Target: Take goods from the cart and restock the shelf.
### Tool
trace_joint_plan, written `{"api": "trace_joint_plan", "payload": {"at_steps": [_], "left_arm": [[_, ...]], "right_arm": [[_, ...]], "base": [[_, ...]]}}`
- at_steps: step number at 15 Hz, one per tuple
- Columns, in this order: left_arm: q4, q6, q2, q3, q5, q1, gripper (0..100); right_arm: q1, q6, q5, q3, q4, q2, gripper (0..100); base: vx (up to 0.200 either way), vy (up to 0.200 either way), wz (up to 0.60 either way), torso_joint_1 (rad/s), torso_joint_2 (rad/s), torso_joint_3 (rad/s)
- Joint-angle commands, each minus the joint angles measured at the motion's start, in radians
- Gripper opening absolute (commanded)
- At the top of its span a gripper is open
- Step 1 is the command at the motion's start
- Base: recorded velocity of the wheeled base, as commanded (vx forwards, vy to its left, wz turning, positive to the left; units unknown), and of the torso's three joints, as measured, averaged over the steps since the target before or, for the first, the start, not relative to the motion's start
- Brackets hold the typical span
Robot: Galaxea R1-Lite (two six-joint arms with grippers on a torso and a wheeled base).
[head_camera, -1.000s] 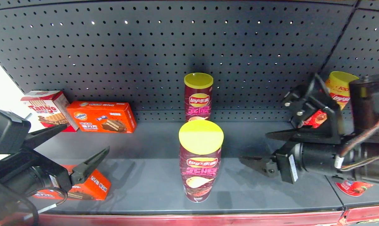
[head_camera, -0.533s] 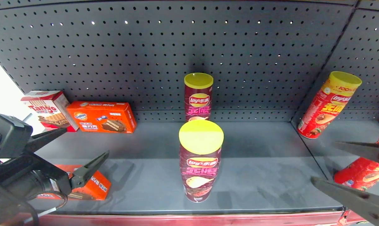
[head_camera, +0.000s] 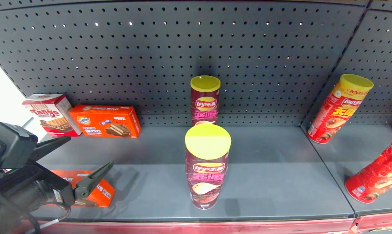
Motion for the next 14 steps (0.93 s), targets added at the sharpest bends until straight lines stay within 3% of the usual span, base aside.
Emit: {"api": "trace_joint_plan", "payload": {"at_steps": [1,2,4,7,8,10,14], "left_arm": [[0.003,0.001,0.003,-0.001,0.001,-0.002,100],[0.004,0.001,0.003,-0.001,0.001,-0.005,100],[0.006,-0.001,0.006,-0.008,0.004,-0.005,100],[0.006,0.001,0.004,-0.001,0.004,-0.01,100],[0.006,0.001,0.003,-0.001,0.004,-0.013,100],[0.004,-0.001,0.0,-0.001,0.002,-0.017,100],[0.006,-0.007,-0.02,0.0,0.002,-0.024,100]], "right_arm": [[-0.17,0.001,-0.01,0.068,0.007,-0.064,100],[-0.214,0.001,-0.013,0.085,0.007,-0.065,100],[-0.463,0.0,-0.007,0.161,0.013,-0.127,100],[-0.759,0.001,0.017,0.157,0.022,-0.162,100],[-0.805,0.001,0.086,0.157,0.023,-0.191,100],[-0.816,0.011,0.168,0.152,0.037,-0.277,100],[-0.802,0.032,0.166,0.171,0.033,-0.285,100]], "base": [[0.0,0.0,0.0,0.0,0.0,0.0],[0.0,0.0,0.0,0.0,0.0,0.0],[0.0,0.0,0.0,0.0,0.0,0.0],[0.0,0.0,0.0,0.0,0.0,0.0],[0.0,0.0,0.0,0.0,0.0,0.0],[0.0,0.0,0.0,0.0,0.0,0.0],[0.0,0.0,0.0,0.0,0.0,0.0]]}}
